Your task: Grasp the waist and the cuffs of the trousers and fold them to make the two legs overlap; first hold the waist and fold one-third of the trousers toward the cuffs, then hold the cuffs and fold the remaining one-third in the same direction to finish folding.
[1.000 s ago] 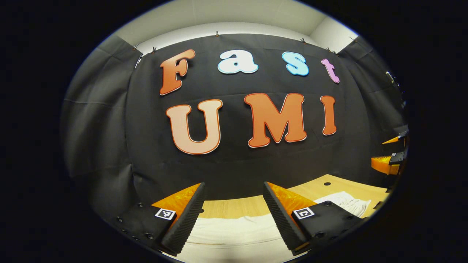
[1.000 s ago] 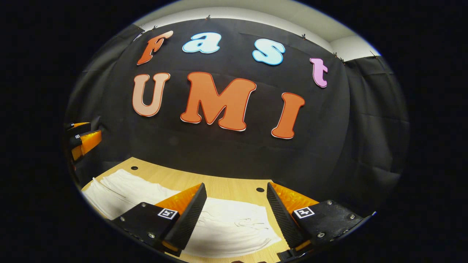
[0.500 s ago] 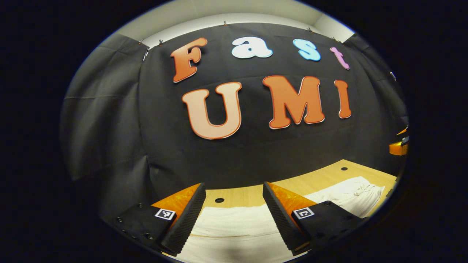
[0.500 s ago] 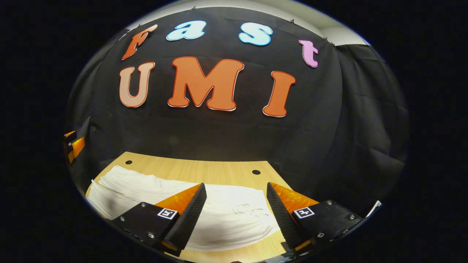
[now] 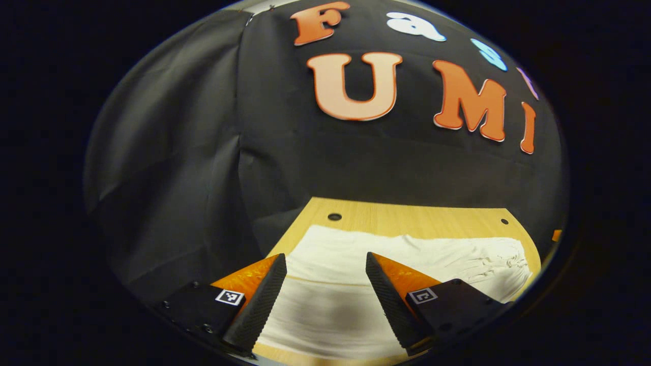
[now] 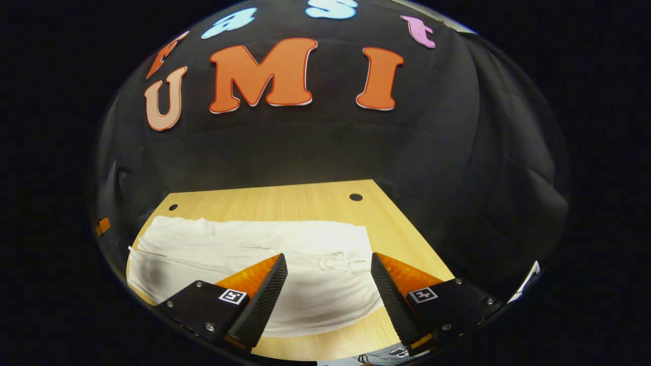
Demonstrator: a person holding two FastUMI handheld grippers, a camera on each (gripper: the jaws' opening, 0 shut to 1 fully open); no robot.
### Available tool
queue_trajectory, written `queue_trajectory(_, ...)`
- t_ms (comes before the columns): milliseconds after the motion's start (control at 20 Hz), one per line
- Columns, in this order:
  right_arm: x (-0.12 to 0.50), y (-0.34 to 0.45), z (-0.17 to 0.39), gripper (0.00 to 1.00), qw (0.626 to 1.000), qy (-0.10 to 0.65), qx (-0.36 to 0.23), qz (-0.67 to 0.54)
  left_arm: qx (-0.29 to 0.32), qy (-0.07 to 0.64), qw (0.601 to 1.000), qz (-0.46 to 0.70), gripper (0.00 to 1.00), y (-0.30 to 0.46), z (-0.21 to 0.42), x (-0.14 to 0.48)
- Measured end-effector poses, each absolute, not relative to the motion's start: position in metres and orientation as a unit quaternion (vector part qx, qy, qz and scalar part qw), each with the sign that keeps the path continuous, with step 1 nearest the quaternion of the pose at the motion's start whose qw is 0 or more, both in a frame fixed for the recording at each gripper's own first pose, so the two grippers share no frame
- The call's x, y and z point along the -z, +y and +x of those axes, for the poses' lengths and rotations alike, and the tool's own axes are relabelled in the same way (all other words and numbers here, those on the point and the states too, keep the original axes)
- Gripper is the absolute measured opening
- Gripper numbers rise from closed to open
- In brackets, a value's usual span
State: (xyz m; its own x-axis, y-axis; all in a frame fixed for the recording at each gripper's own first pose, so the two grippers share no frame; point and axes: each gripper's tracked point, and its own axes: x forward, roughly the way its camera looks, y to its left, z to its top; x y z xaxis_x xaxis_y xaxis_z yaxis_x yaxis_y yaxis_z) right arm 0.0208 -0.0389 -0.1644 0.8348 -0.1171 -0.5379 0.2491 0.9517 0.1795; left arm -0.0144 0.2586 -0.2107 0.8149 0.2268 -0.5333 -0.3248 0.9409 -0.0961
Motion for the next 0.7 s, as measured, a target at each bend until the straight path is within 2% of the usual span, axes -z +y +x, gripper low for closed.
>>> queue_trajectory(300,0.22,-0.038,0.019,0.99,0.921,0.339,0.09,0.172,-0.191,0.376,0.884,-0.2,0.99,0.282,-0.066,0.294)
queue_trajectory(700,0.277,-0.036,0.015,0.98,0.885,0.4,0.095,0.217,-0.233,0.454,0.781,-0.36,0.99,0.308,-0.128,0.38)
